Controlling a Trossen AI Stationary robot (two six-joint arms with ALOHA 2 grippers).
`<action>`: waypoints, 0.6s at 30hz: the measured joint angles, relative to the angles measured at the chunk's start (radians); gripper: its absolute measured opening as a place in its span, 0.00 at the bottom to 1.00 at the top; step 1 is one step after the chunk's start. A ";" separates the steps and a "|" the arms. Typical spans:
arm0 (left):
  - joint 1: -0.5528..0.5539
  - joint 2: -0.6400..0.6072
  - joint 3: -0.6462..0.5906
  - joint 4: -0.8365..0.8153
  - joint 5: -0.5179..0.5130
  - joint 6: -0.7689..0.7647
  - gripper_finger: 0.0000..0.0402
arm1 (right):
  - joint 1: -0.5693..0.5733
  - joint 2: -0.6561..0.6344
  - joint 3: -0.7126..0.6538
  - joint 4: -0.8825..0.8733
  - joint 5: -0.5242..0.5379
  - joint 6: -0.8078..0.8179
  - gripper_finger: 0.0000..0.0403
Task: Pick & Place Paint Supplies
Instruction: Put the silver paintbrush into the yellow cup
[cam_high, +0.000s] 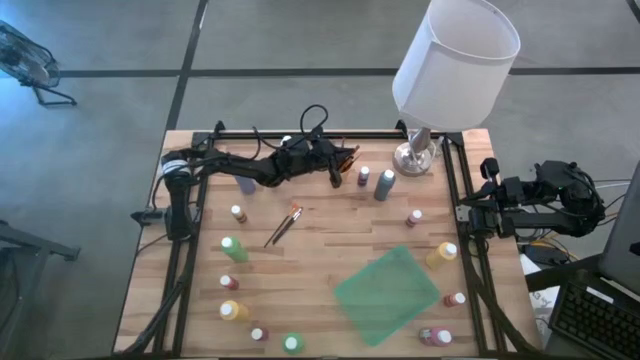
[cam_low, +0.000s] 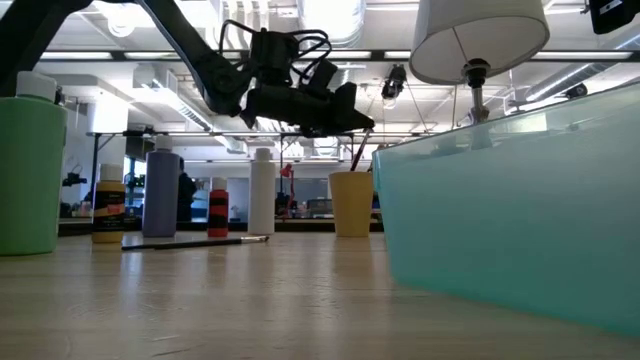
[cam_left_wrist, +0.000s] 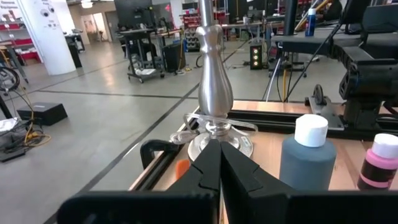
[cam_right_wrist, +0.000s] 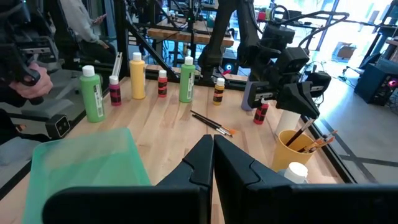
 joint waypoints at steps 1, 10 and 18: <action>0.000 0.001 0.000 0.000 0.000 0.000 0.01 | 0.000 0.000 0.000 0.000 0.000 0.000 0.02; 0.005 0.089 0.024 0.001 0.000 -0.006 0.00 | 0.000 0.000 0.000 0.000 0.000 0.000 0.02; 0.007 0.098 0.023 0.003 -0.019 -0.007 0.00 | 0.000 0.000 0.000 0.000 0.000 0.000 0.02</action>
